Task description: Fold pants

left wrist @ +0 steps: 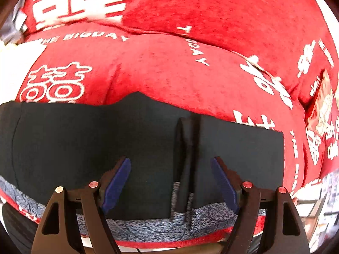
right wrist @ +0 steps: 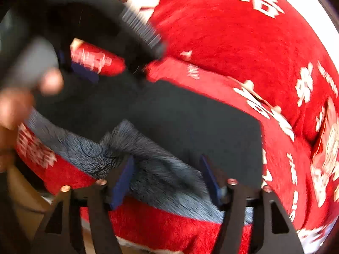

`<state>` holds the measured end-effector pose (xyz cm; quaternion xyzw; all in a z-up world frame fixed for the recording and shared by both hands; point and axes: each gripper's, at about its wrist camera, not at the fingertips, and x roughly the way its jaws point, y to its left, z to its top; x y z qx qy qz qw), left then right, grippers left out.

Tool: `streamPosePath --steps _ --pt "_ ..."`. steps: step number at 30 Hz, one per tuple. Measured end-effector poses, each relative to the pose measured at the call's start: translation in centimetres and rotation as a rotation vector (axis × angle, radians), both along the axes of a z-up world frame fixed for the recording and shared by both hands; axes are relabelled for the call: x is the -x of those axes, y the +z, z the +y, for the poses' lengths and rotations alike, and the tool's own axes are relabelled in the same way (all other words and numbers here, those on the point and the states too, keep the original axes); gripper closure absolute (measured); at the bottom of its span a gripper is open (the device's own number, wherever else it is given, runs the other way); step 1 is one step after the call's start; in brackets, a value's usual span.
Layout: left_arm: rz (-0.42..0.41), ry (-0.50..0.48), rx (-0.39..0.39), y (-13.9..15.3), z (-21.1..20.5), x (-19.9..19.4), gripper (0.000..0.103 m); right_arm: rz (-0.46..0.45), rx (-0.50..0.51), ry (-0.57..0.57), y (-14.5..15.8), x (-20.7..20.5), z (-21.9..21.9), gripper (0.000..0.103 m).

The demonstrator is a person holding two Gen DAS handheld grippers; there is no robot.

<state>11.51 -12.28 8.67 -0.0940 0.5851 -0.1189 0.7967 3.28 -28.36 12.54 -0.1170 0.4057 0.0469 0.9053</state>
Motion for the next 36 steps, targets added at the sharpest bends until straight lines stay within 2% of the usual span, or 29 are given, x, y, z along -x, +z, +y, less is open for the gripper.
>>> streamPosePath --steps 3,5,7,8,9,11,15,20,23,26,28,29,30,32,33,36 --pt "0.015 -0.049 -0.051 -1.3 -1.6 0.6 0.023 -0.026 -0.088 -0.152 1.3 -0.5 -5.3 0.021" --pt "0.038 -0.069 -0.126 -2.9 -2.6 1.3 0.023 0.016 -0.119 -0.267 0.5 -1.8 -8.3 0.021" --pt "0.035 -0.073 -0.148 -3.8 -2.8 1.9 0.012 0.069 -0.170 -0.311 -0.7 -2.8 -10.2 0.021" --pt "0.029 -0.064 -0.166 -4.1 -2.7 2.2 0.002 0.088 -0.175 -0.318 -1.4 -2.8 -10.5 0.021" --pt "0.018 -0.053 -0.181 -4.3 -2.5 2.6 0.000 0.118 -0.170 -0.319 -2.2 -3.3 -10.5 0.021" --pt "0.018 -0.062 -0.158 -4.7 -2.0 3.2 0.000 0.166 -0.165 -0.322 -4.1 -3.5 -10.4 0.021" --pt "-0.008 -0.086 -0.151 -5.0 -1.3 4.5 0.000 0.140 -0.154 -0.331 -5.0 -2.5 -10.0 0.018" --pt "-0.019 -0.083 -0.151 -3.6 -1.3 5.0 0.000 0.167 -0.169 -0.314 -3.6 -1.8 -10.1 0.018" --pt "-0.091 -0.056 -0.133 -1.6 -1.1 4.3 0.000 0.047 -0.148 -0.304 -0.7 -2.3 -9.9 0.018" --pt "-0.065 -0.047 -0.157 -1.8 -1.6 3.1 0.000 0.029 -0.162 -0.265 0.6 -4.8 -9.2 0.017" --pt "-0.029 -0.047 -0.236 -3.2 -2.3 2.8 0.000 0.071 -0.194 -0.241 -0.1 -7.5 -8.8 0.017" --pt "-0.012 -0.045 -0.243 -4.0 -2.3 2.8 0.000 0.107 -0.195 -0.243 -0.9 -8.7 -8.7 0.017" --pt "-0.013 -0.027 -0.211 -4.3 -2.0 3.0 0.000 0.161 -0.193 -0.256 -2.2 -10.3 -8.7 0.016" --pt "-0.003 -0.012 -0.176 -4.6 -1.5 3.1 0.000 0.204 -0.166 -0.271 -3.9 -11.9 -8.7 0.012" --pt "-0.001 -0.015 -0.167 -4.7 -1.4 3.1 0.000 0.203 -0.146 -0.260 -4.5 -12.5 -8.4 0.001" --pt "-0.024 -0.023 -0.162 -4.8 -1.3 3.4 0.000 0.177 -0.103 -0.254 -4.6 -12.9 -7.6 0.000"
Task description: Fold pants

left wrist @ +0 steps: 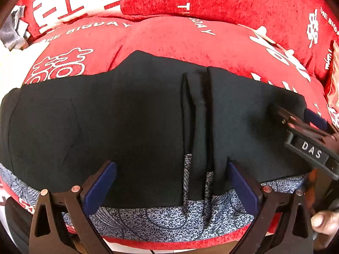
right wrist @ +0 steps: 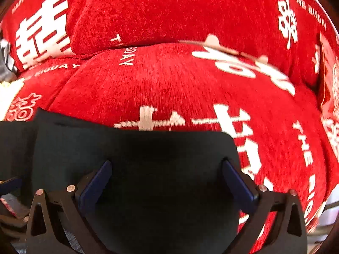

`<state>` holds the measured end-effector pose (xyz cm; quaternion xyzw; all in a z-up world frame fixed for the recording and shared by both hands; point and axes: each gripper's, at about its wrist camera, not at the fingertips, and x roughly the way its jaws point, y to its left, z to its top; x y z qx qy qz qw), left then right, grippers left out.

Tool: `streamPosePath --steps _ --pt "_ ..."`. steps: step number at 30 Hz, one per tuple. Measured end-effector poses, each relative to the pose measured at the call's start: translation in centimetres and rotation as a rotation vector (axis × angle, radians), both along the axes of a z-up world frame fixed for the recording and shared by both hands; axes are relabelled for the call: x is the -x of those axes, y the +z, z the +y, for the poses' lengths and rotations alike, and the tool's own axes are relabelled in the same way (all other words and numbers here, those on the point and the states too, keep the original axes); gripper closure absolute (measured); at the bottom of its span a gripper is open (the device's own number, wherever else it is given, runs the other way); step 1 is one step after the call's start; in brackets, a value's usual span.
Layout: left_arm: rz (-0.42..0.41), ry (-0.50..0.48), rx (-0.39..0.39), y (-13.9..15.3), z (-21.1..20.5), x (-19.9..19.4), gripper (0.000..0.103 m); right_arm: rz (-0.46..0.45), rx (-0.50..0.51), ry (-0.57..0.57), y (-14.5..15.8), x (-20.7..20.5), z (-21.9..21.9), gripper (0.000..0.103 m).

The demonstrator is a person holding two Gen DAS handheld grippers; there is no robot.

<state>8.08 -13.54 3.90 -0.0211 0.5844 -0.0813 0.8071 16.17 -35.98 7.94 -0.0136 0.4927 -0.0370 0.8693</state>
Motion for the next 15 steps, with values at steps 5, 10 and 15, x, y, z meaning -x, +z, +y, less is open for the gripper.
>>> streamPosePath --steps 5,10,15 --pt "0.012 -0.010 0.008 0.7 0.0 0.8 0.000 -0.001 -0.013 0.002 0.6 1.1 -0.6 0.000" --pt "-0.062 -0.054 -0.012 2.1 -0.2 2.0 0.000 -0.035 -0.035 -0.034 1.8 4.1 -1.4 0.000" --pt "0.014 -0.017 -0.012 0.0 0.3 1.7 0.000 0.009 -0.022 -0.031 0.1 7.4 -1.1 0.000"
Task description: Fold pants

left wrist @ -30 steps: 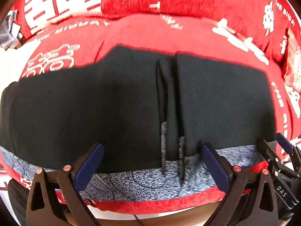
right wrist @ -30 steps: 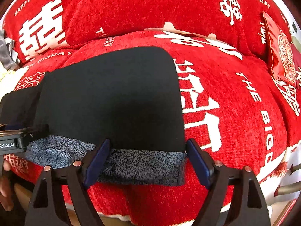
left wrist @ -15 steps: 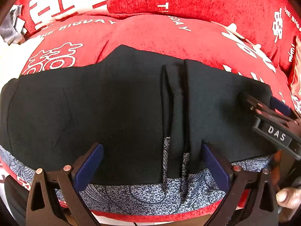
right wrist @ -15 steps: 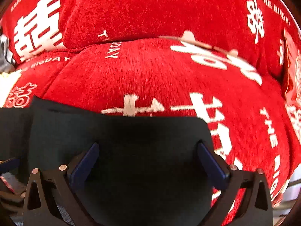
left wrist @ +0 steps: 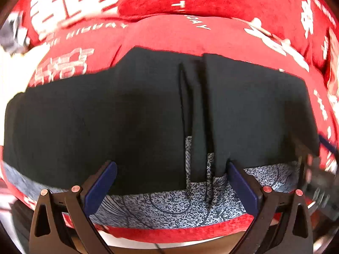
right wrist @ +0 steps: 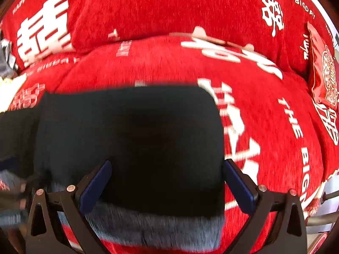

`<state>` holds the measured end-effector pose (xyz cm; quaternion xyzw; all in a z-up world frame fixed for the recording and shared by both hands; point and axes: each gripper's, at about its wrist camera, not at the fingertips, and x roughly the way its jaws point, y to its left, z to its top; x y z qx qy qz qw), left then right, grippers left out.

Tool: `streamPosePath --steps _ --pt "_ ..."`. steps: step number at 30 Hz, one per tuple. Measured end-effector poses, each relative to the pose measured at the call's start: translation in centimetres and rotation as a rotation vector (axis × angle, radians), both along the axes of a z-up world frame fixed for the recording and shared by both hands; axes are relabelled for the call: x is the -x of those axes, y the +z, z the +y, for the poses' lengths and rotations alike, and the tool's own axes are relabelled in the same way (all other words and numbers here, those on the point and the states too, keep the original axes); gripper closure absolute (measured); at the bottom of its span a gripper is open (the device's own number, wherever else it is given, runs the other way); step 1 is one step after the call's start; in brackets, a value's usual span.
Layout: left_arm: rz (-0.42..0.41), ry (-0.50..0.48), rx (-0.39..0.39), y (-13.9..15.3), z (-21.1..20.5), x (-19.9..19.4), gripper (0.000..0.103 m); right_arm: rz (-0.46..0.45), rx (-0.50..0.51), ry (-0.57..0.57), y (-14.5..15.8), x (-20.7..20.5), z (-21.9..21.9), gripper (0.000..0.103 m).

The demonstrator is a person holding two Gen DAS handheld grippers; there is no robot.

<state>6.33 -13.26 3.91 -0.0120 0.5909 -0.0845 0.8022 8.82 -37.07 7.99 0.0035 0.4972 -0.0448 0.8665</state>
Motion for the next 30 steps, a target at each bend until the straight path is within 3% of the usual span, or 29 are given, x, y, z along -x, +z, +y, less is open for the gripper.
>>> streamPosePath --steps 4,8,11,15,17,20,30 --pt "-0.016 -0.040 0.000 0.0 0.1 0.9 0.000 -0.006 -0.025 0.007 -0.4 2.8 -0.2 0.000" --pt "-0.048 -0.043 0.005 1.5 0.4 1.3 0.000 0.023 -0.032 0.013 0.2 2.9 -0.6 0.000" --pt "-0.109 -0.029 0.009 3.2 0.8 0.9 0.000 -0.054 -0.034 -0.008 2.1 2.7 -0.5 0.000" --pt "-0.087 -0.014 -0.043 2.6 0.4 -1.3 0.000 -0.096 -0.017 0.010 3.3 -0.1 1.0 0.000" --pt "-0.080 -0.007 -0.079 1.8 0.4 -1.9 0.000 -0.079 -0.016 0.013 2.7 -1.7 1.9 0.000" --pt "-0.070 0.003 -0.062 0.9 0.6 -2.0 0.000 -0.020 0.000 0.016 0.9 -2.8 2.8 0.000" --pt "-0.083 -0.020 -0.030 0.5 1.1 -0.4 0.000 -0.046 0.056 0.062 0.0 1.6 3.1 0.000"
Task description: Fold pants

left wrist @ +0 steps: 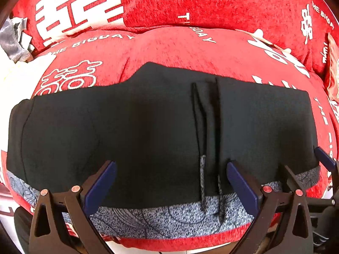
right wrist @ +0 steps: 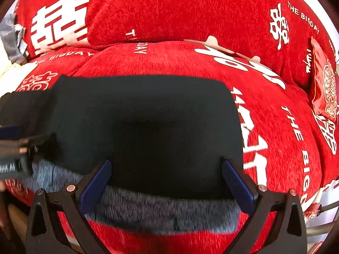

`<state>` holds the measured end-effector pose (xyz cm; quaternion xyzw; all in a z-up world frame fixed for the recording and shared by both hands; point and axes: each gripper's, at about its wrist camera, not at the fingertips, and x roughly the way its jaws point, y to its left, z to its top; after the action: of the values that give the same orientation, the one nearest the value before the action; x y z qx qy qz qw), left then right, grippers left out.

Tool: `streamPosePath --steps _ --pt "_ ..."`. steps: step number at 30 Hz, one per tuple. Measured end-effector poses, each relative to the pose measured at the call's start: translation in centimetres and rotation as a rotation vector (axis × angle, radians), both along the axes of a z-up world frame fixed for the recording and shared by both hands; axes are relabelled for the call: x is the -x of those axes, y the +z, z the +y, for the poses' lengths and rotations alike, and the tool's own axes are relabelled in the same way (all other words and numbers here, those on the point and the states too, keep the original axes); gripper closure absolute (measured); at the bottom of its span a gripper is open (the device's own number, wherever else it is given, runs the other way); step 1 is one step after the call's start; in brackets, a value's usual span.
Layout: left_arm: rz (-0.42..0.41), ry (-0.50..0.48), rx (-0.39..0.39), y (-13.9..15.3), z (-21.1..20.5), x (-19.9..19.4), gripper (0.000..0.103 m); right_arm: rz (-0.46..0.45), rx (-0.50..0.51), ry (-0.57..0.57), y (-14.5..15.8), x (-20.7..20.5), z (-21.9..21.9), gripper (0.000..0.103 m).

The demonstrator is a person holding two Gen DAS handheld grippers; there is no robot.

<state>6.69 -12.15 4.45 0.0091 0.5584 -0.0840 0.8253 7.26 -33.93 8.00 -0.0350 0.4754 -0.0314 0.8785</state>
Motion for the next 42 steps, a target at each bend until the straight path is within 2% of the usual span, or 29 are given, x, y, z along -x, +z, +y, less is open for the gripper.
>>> streamPosePath --steps 4,9,11,17,21,23,26,28,31,35,38,42 --pt "0.011 -0.018 0.012 0.1 0.5 1.0 0.000 0.002 -0.006 -0.021 0.0 1.0 -0.2 0.000" --pt "-0.076 0.013 -0.055 2.2 3.2 2.1 0.000 0.008 -0.048 -0.036 1.2 1.7 0.0 0.000" --pt "-0.088 0.075 -0.072 2.5 5.8 1.7 0.000 -0.014 -0.070 -0.013 2.0 1.7 0.9 0.000" --pt "-0.034 0.335 -0.044 1.7 14.9 0.2 0.000 -0.010 -0.057 0.069 2.1 -0.5 5.3 0.000" --pt "0.047 0.465 -0.079 -0.6 19.9 0.4 0.000 0.074 -0.092 0.121 0.1 -2.3 7.8 0.000" --pt "0.054 0.468 -0.018 -0.8 21.1 1.2 0.000 0.060 -0.040 0.141 0.2 -2.4 9.2 0.000" --pt "-0.004 0.480 -0.026 0.4 22.6 2.0 0.000 0.016 -0.056 0.194 1.6 -1.8 11.0 0.000" --pt "-0.028 0.511 -0.017 0.9 24.3 2.1 0.000 -0.021 -0.024 0.254 2.5 -1.4 12.8 0.000" --pt "0.006 0.581 0.008 0.1 27.6 1.5 0.000 -0.004 0.008 0.341 2.2 -1.6 15.6 0.000" --pt "0.055 0.557 0.118 -1.7 29.5 2.0 0.000 0.074 0.014 0.420 -0.1 -3.0 18.2 0.000" --pt "0.075 0.521 0.201 -2.4 30.4 2.4 0.000 0.110 0.086 0.492 -1.7 -4.4 20.4 0.000" --pt "0.054 0.429 0.158 -2.0 29.8 2.3 0.000 0.097 0.104 0.611 -1.9 -6.4 23.0 0.000"
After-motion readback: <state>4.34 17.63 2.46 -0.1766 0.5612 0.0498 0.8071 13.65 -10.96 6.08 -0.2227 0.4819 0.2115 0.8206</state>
